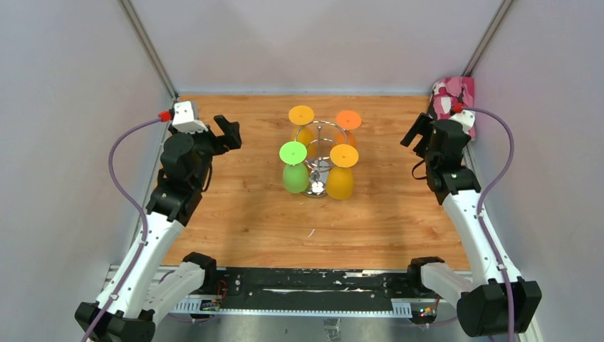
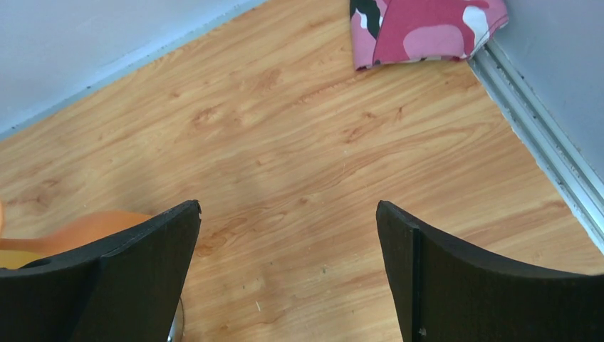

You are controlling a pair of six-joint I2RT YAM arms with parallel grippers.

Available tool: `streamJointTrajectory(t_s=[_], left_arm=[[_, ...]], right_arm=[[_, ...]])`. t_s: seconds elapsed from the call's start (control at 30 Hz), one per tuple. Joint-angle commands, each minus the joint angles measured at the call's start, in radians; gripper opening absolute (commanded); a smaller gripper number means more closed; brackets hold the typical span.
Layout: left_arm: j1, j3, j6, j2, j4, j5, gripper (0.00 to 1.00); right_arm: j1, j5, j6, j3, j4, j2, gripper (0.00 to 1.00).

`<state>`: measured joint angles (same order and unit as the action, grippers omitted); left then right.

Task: Take the wine glass off the wine glass rack

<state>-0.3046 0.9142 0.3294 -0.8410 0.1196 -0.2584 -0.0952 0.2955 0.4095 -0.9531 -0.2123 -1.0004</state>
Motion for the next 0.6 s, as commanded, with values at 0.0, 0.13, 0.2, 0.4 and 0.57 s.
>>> streamJointTrajectory(t_s=[0.0, 0.13, 0.2, 0.4, 0.57], left_arm=[[-0.004, -0.009, -0.019, 0.015, -0.006, -0.018, 1.00], [-0.004, -0.024, -0.017, 0.016, -0.015, -0.022, 1.00], [-0.004, -0.034, -0.010, 0.005, -0.023, -0.030, 1.00], [-0.004, 0.019, 0.025, -0.118, 0.025, -0.040, 1.00], [0.022, 0.050, 0.090, -0.201, 0.040, 0.100, 0.97]], right_arm=[[0.008, 0.023, 0.031, -0.007, -0.028, -0.009, 1.00], [0.008, 0.039, -0.006, 0.038, 0.025, 0.029, 0.99], [0.008, 0.021, -0.076, 0.080, 0.086, 0.057, 0.96], [0.007, -0.062, -0.128, -0.003, 0.030, -0.005, 0.93], [0.007, -0.223, -0.080, -0.018, 0.081, -0.041, 0.93]])
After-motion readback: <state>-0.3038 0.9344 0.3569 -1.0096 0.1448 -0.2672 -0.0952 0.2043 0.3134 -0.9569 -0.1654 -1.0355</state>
